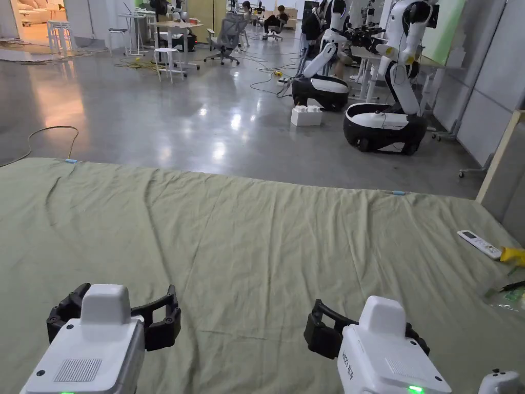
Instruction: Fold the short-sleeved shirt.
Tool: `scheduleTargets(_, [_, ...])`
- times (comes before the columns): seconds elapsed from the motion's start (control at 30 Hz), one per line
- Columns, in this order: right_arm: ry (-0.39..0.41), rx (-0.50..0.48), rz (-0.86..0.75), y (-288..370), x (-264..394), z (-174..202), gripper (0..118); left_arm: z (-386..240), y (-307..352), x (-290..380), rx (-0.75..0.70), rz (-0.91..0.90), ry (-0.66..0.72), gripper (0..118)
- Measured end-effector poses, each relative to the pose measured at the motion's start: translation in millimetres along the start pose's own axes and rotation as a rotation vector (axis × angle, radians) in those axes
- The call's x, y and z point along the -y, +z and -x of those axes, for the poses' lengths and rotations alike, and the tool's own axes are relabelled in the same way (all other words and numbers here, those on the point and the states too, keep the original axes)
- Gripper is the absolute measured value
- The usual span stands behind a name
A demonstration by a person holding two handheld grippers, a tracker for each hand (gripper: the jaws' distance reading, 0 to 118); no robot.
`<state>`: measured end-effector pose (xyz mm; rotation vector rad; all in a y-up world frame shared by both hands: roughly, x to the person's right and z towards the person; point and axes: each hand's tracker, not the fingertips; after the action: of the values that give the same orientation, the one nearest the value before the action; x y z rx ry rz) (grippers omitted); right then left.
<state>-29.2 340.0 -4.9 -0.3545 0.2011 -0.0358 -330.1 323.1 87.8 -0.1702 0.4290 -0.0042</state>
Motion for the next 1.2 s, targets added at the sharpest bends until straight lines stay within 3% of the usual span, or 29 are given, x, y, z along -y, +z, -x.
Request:
scheduleTargets(0.17, [0.011, 0.052, -0.026, 3, -1, 1, 112, 2, 0, 3, 0.013, 0.012, 0.01, 113])
scheduleTargets(0.93, [0.025, 0.095, 0.019, -7, 1, -9, 112, 3, 0, 3, 0.057, -0.013, 0.046, 114])
scheduleTargets(1.2, [-0.015, 0.097, 0.044, -16, 0, -13, 112, 2, 0, 4, 0.063, -0.058, 0.042, 117])
